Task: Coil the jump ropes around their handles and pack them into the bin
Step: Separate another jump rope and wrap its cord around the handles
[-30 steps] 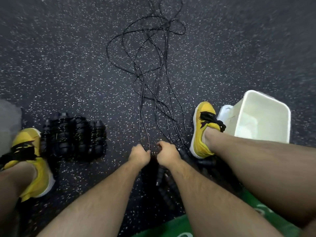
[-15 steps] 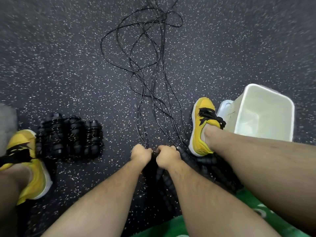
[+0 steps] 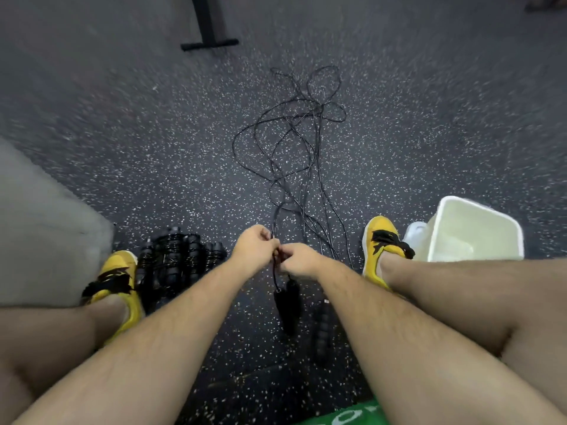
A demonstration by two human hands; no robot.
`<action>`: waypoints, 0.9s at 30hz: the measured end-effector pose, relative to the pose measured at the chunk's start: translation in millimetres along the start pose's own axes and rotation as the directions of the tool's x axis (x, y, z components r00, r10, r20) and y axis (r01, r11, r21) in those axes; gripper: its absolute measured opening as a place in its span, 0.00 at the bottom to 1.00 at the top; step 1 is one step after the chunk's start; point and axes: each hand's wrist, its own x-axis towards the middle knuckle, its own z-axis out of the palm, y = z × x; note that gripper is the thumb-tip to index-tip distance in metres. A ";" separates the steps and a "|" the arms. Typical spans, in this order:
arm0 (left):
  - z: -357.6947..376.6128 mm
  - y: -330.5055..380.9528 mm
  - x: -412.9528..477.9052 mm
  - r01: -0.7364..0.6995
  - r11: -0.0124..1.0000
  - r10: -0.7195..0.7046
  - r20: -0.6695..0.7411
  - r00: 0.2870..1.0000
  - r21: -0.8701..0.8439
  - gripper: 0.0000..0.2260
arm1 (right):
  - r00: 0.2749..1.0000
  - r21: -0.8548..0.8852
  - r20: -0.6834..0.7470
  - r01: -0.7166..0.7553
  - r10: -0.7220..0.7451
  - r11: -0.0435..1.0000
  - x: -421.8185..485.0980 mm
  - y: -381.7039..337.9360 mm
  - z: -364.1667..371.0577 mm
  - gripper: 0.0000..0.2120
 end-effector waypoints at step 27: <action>-167.9 197.8 -104.8 -0.164 0.755 0.293 0.103 0.951 -0.635 0.08 | 0.939 0.195 0.028 0.331 -0.342 0.923 -140.2 -213.2 -128.9 0.09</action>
